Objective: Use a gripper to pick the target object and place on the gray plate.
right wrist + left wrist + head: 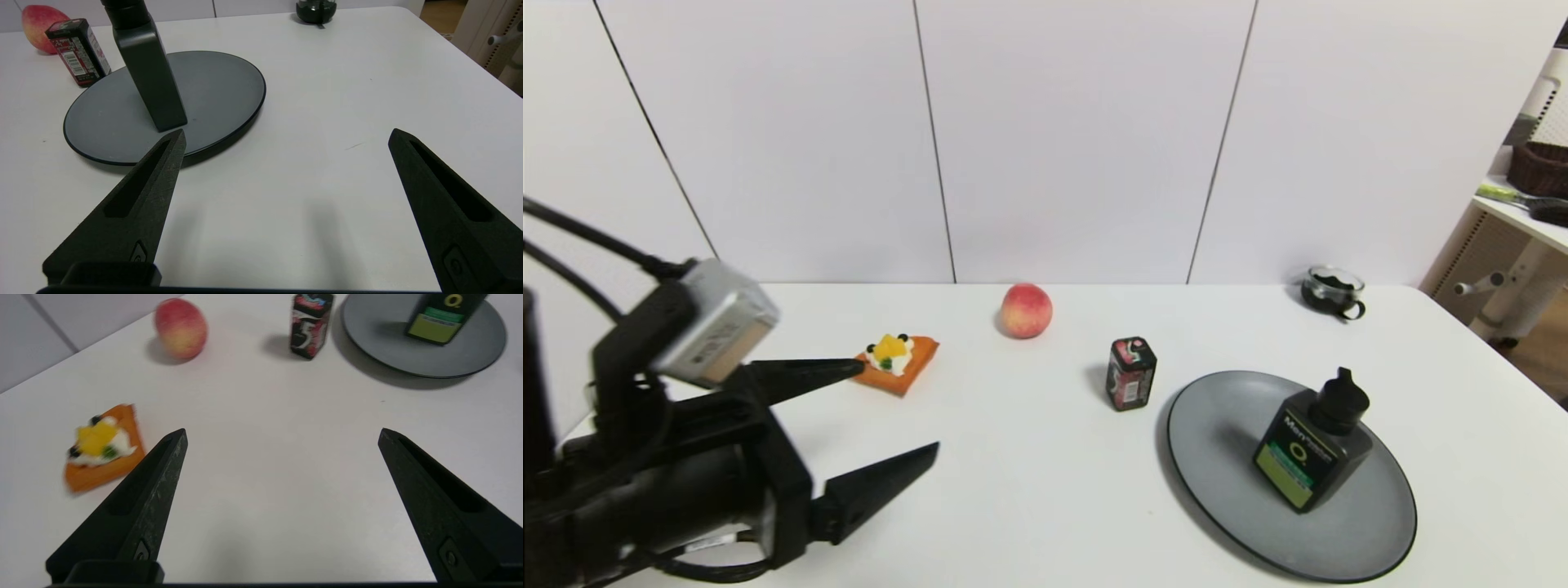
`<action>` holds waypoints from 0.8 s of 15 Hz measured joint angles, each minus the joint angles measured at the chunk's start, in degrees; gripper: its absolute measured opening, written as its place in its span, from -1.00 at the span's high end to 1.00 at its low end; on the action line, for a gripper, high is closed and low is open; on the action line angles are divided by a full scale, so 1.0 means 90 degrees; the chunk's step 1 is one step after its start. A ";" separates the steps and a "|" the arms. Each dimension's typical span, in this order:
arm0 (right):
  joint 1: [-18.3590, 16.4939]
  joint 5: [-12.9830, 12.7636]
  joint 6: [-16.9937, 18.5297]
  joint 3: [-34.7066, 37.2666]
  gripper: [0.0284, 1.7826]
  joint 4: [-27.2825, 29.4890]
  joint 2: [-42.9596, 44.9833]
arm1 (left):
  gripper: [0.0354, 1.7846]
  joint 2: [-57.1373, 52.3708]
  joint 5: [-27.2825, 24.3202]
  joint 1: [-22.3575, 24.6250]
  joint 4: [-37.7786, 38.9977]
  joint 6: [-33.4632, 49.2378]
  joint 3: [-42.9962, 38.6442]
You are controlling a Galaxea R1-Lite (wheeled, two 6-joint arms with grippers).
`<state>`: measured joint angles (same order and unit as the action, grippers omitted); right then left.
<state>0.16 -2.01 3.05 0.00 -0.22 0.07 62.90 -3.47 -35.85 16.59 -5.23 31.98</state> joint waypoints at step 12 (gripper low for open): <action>0.0000 -0.0005 0.0001 0.0000 -0.92 0.0000 0.0000 | -0.89 -0.4516 -0.0223 0.3565 -0.0087 -0.0668 -0.2681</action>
<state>0.16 -2.06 3.06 0.00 -0.22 0.07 22.26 -5.49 -3.77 15.81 -11.24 7.85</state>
